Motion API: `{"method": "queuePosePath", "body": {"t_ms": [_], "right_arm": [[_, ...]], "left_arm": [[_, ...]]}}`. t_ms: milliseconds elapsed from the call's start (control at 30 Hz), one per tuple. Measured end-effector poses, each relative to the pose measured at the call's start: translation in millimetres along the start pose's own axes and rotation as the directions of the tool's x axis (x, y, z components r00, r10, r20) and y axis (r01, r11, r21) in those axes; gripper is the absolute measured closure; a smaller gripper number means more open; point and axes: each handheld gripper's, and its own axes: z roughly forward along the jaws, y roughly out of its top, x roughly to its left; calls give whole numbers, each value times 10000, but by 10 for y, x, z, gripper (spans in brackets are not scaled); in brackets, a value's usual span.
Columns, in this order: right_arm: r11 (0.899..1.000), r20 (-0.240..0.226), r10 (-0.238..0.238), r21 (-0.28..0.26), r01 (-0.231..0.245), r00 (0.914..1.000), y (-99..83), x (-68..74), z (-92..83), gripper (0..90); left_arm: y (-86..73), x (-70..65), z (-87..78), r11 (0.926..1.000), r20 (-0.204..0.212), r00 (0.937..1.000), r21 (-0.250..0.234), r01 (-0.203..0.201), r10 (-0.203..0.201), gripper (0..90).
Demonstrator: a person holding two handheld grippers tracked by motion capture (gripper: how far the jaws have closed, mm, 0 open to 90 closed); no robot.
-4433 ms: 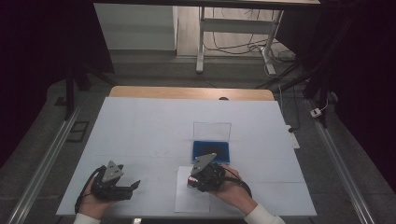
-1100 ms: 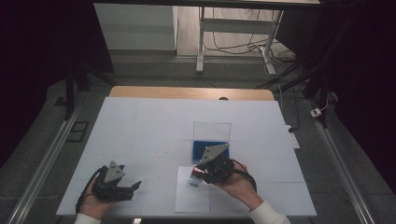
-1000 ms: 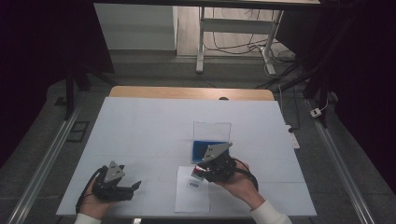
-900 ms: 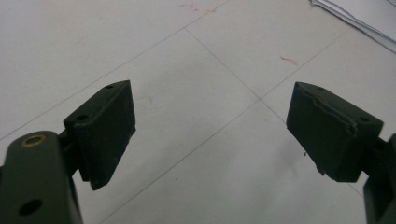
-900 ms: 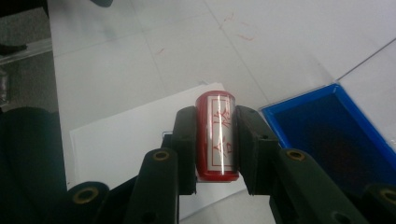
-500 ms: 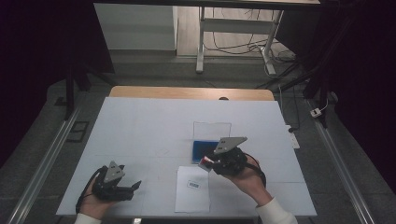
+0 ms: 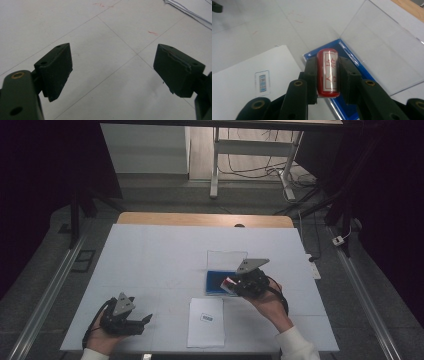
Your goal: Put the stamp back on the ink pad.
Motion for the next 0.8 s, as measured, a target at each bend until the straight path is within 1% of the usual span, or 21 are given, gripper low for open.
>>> {"method": "queuePosePath", "body": {"t_ms": [133,233,300,333,400,533,633,667,800], "right_arm": [[9999,155,78,76,-79,9998,21,-67,90,696],[9995,321,23,323,-34,9995,34,-113,167,696],[9994,396,20,358,-35,9992,35,-146,218,696],[9990,414,108,427,-126,9991,34,-154,238,696],[9984,404,122,550,-144,9991,27,-175,276,696],[9972,483,88,732,-123,9988,14,-204,339,696],[9969,464,129,774,-165,9988,16,-221,383,696],[9968,455,74,796,-110,9989,14,-227,395,696],[9947,448,97,1016,-142,9989,14,-228,465,696]], "left_arm": [[-6,6,-4,10000,-21,10000,9,16,-16,158],[-7,8,-4,10000,-44,10000,21,18,-18,158],[-5,6,-3,10000,-40,10000,12,13,-13,158],[-4,5,-2,10000,-28,10000,-5,19,-19,158],[-1,1,1,10000,-24,10000,11,7,-7,158],[-2,0,2,10000,-31,10000,21,-13,13,158],[-8,2,3,10000,-11,10000,24,-4,4,158],[-10,4,5,10000,-20,10000,35,0,0,158],[-9,9,-1,10000,-37,10000,31,-28,28,158]]}}
